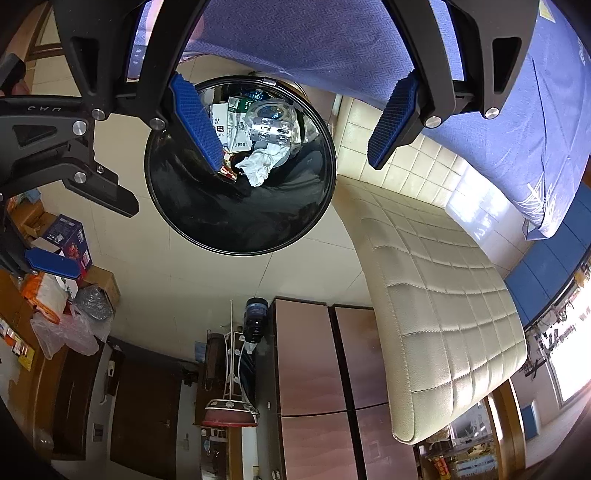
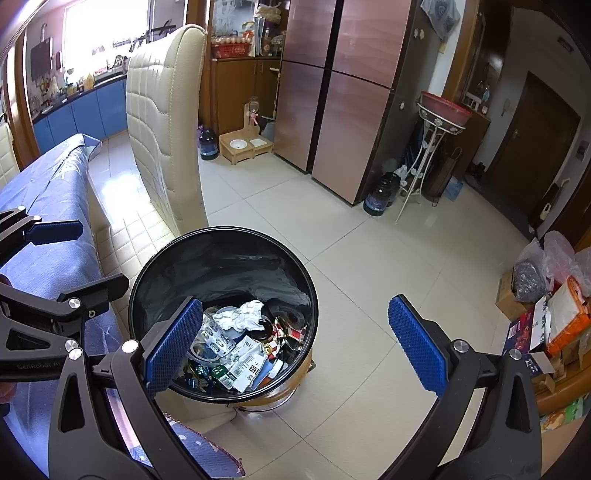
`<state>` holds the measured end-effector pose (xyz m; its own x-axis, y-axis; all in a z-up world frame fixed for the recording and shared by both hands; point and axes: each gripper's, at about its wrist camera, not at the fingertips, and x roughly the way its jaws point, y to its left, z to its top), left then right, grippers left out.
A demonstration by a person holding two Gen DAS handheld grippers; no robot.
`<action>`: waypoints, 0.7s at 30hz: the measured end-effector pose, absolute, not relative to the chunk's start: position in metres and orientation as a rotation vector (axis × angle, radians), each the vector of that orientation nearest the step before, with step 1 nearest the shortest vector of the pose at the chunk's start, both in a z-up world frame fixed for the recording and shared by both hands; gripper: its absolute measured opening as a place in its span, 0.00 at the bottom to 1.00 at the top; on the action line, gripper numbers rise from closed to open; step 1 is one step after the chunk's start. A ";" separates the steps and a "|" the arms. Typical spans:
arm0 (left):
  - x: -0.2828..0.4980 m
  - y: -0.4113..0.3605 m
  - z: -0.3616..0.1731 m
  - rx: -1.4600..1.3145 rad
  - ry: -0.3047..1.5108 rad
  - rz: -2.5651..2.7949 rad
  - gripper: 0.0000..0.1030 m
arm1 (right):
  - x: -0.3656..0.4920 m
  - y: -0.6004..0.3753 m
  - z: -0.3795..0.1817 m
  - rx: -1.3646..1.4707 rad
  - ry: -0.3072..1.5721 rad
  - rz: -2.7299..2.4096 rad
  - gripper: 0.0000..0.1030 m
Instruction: Collect trash
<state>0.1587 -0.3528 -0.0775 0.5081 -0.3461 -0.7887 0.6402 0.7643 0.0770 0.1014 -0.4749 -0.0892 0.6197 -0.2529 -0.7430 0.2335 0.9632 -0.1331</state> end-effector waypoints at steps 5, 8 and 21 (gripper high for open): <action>0.157 -0.354 -0.078 0.392 0.843 -0.618 0.76 | 0.101 -0.475 -0.089 -0.016 0.857 -0.282 0.96; 0.156 -0.354 -0.077 0.394 0.838 -0.617 0.76 | 0.101 -0.475 -0.089 -0.016 0.857 -0.283 0.96; 0.155 -0.354 -0.074 0.390 0.823 -0.623 0.76 | 0.097 -0.480 -0.088 -0.014 0.852 -0.286 0.96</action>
